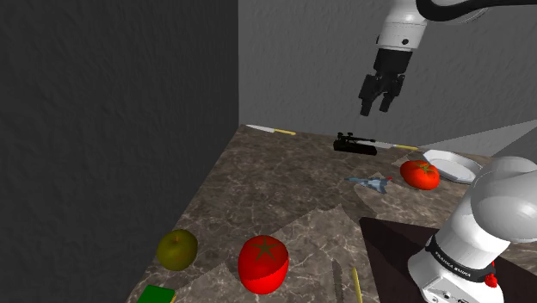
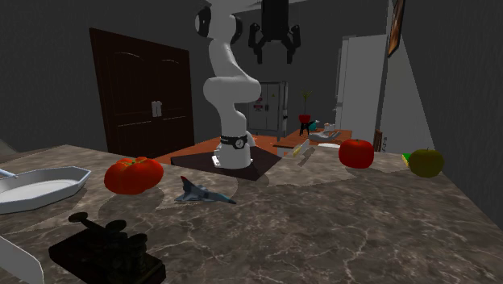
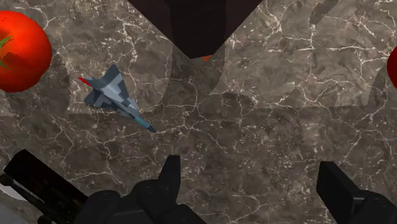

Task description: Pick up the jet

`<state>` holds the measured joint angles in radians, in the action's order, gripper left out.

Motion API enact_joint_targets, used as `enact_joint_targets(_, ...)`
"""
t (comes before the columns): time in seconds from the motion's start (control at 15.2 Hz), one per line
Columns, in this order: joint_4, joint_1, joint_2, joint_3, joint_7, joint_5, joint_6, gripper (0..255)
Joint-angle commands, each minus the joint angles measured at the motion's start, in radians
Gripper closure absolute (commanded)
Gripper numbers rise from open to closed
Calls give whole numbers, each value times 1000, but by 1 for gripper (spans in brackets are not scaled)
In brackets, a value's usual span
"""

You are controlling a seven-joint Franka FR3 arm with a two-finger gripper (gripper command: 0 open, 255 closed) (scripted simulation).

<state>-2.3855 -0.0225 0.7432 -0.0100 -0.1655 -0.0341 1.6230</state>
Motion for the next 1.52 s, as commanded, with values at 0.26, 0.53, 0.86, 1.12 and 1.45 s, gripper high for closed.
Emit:
enact_joint_targets(0.26, -154, 14, 60, -45, 146, 66, 101, 0)
enact_joint_targets(0.53, -290, 18, 98, -103, 293, 144, 213, 0)
enact_joint_targets(0.86, -432, 4, 97, -196, 478, 264, 381, 0)
enact_joint_targets(1.12, -514, -23, 37, -285, 626, 374, 548, 0)
enact_joint_targets(1.45, -561, -59, -134, -409, 804, 520, 807, 0)
